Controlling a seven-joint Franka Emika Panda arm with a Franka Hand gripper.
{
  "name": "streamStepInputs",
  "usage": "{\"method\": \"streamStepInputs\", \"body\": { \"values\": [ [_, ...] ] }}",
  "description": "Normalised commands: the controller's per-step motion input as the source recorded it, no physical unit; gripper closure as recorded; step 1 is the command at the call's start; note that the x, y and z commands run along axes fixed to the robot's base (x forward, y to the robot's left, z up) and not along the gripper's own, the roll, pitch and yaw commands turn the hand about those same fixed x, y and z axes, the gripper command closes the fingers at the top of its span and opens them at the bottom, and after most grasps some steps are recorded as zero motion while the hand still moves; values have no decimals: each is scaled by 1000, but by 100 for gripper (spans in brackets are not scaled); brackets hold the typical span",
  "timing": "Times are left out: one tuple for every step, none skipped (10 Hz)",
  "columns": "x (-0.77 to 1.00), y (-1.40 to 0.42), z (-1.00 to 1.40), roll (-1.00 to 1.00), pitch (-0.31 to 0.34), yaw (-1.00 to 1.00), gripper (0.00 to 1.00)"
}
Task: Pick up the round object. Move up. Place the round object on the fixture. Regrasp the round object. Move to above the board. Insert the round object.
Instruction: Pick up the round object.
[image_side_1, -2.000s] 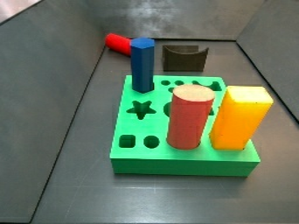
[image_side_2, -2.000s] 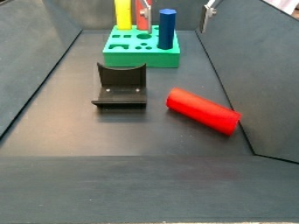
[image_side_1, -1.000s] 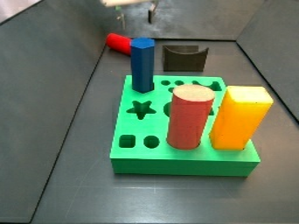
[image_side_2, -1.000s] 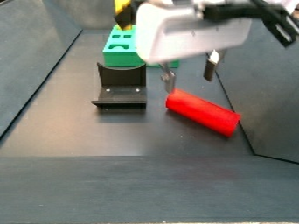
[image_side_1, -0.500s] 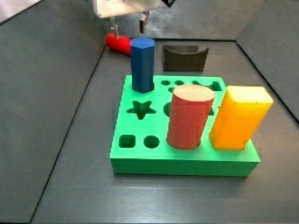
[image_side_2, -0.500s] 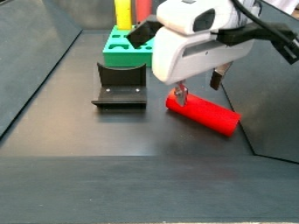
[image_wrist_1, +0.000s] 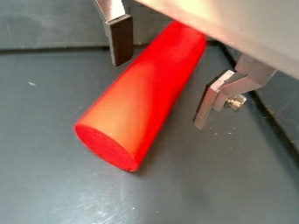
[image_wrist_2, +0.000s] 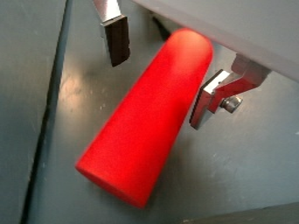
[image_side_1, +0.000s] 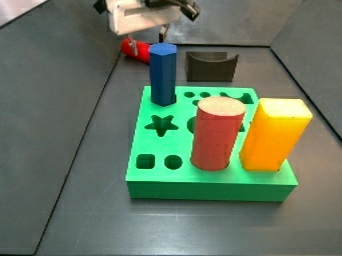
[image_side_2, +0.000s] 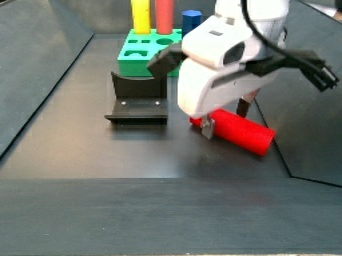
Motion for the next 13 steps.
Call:
{"method": "streamStepInputs", "body": {
  "values": [
    [-83, 51, -469, -70, -104, 134, 0],
    [-14, 54, -420, -80, -59, 66, 0],
    [0, 26, -346, -76, -44, 31, 0],
    [-34, 9, -146, -143, -59, 0, 0],
    [0, 20, -63, -101, -51, 0, 0],
    [0, 0, 0, -9, 0, 0, 0],
    [0, 0, 0, 0, 0, 0, 100],
    [0, 0, 0, 0, 0, 0, 100],
    [0, 0, 0, 0, 0, 0, 100],
    [0, 0, 0, 0, 0, 0, 100],
    [0, 0, 0, 0, 0, 0, 100],
    [0, 0, 0, 0, 0, 0, 100],
    [0, 0, 0, 0, 0, 0, 100]
  ]
}}
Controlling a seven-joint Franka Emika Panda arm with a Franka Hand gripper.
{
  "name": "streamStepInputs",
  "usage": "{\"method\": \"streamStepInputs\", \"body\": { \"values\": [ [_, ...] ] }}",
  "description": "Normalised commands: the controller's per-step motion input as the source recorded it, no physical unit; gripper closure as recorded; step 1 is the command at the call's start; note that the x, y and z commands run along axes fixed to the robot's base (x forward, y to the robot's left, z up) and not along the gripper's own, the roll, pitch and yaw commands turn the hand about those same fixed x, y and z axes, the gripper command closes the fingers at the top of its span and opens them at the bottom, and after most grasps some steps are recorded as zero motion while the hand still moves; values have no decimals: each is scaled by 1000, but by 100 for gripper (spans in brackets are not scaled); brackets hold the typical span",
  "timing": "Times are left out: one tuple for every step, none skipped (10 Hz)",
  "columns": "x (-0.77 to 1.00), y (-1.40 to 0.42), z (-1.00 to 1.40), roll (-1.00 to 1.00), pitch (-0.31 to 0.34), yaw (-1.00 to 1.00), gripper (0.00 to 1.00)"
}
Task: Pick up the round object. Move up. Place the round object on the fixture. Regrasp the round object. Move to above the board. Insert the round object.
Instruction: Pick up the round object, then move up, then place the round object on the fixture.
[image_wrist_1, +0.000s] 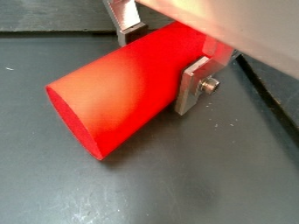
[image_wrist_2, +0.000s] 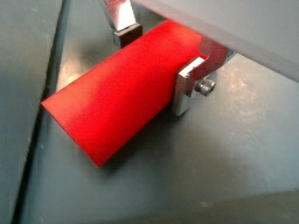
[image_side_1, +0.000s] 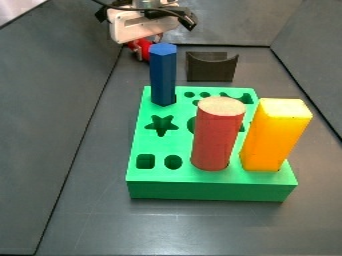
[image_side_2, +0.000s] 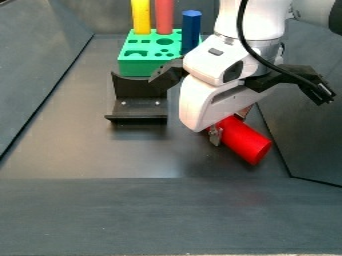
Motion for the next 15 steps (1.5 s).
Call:
{"method": "streamStepInputs", "body": {
  "values": [
    [0, 0, 0, 0, 0, 0, 100],
    [0, 0, 0, 0, 0, 0, 100],
    [0, 0, 0, 0, 0, 0, 100],
    [0, 0, 0, 0, 0, 0, 100],
    [0, 0, 833, 0, 0, 0, 100],
    [55, 15, 852, 8, -20, 17, 100],
    [19, 10, 765, 13, 15, 8, 100],
    [-6, 7, 608, 36, 52, -7, 100],
    [-9, 6, 529, 49, 64, -12, 100],
    [-13, 4, 372, 76, 81, -17, 100],
    [-20, -3, 259, 94, 90, -13, 100],
    [0, 0, 1000, 0, 0, 0, 100],
    [-2, -1, 1000, 17, 2, 7, 100],
    [-11, 1, 1000, 40, 26, -2, 100],
    [-18, 2, 1000, 58, 46, -9, 100]
  ]
}}
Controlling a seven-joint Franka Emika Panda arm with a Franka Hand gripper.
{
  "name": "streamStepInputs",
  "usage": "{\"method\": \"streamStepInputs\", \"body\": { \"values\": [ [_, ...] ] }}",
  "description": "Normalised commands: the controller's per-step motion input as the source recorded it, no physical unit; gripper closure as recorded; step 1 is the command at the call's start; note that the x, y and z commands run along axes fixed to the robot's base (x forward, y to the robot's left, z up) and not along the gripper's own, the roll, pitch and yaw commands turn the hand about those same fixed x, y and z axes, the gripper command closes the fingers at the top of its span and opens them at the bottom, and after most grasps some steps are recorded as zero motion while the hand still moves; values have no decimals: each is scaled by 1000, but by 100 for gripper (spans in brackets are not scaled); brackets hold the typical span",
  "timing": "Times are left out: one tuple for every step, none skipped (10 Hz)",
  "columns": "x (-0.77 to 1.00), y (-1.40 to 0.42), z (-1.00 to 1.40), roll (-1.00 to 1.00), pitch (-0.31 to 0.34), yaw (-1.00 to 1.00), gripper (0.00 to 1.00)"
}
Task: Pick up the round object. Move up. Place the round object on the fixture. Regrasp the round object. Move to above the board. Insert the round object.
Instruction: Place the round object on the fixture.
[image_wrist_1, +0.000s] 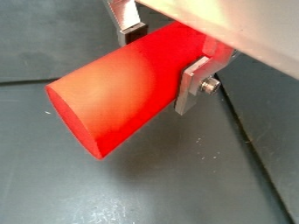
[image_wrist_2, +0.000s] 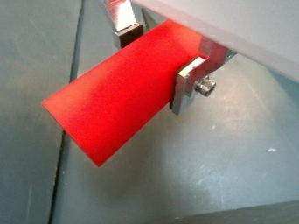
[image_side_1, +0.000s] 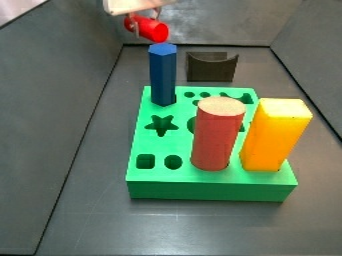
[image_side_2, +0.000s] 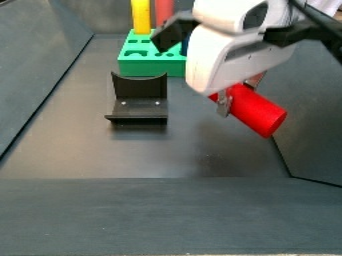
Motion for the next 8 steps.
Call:
{"method": "streamStepInputs", "body": {
  "values": [
    [-23, 2, 1000, 79, 70, -12, 100],
    [-24, 1, 1000, 90, 76, -10, 100],
    [-29, -4, 1000, 110, 84, 9, 100],
    [-31, -8, 1000, 114, 87, 16, 100],
    [-34, -9, 1000, 128, 91, 26, 100],
    [-35, -11, 1000, 134, 95, 30, 100],
    [-30, -11, 885, 134, 93, 35, 100],
    [-30, -6, 814, 127, 93, 35, 100]
  ]
}}
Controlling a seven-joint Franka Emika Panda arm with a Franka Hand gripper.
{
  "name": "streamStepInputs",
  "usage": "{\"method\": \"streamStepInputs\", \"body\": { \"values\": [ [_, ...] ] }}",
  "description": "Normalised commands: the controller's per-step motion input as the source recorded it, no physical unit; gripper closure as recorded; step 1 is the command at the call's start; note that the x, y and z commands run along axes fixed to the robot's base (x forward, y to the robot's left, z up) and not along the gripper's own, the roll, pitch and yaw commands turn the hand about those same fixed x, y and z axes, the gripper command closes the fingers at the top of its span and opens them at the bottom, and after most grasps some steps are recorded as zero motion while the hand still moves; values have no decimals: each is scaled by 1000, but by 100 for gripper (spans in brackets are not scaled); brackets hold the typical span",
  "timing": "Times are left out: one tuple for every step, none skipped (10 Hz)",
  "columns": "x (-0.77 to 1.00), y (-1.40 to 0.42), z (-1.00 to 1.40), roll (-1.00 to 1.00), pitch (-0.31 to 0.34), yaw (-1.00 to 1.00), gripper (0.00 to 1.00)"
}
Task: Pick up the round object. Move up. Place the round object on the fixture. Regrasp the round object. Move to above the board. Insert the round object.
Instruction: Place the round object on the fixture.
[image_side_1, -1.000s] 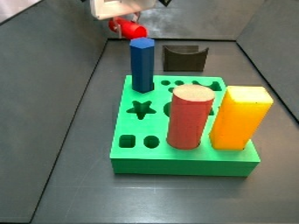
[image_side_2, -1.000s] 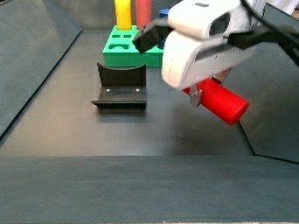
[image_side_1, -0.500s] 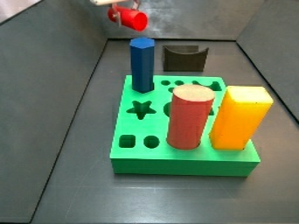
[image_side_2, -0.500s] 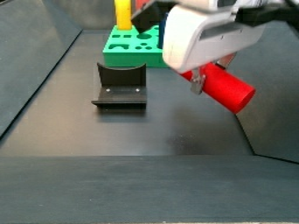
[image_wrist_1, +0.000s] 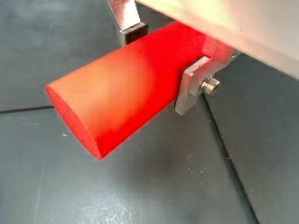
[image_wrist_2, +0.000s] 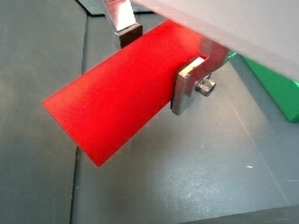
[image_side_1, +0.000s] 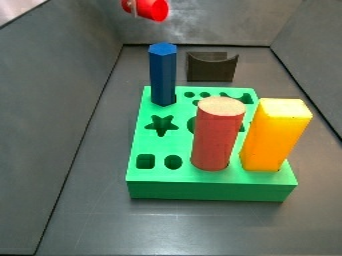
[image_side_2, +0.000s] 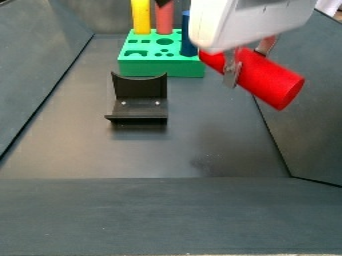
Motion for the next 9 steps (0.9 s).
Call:
{"method": "streamStepInputs", "body": {
  "values": [
    [-22, -2, 669, 118, 94, 35, 100],
    [-16, 0, 554, 114, 96, 34, 100],
    [-10, 3, 400, 114, 103, 37, 100],
    [-7, 1, 322, 113, 104, 37, 100],
    [-5, 3, 204, 107, 104, 35, 100],
    [1000, -261, 273, -12, -194, -1000, 100],
    [1000, -260, 255, -17, -194, -1000, 100],
    [1000, -236, 236, -27, -192, -1000, 100],
    [1000, -213, 212, -44, -191, -1000, 100]
  ]
}}
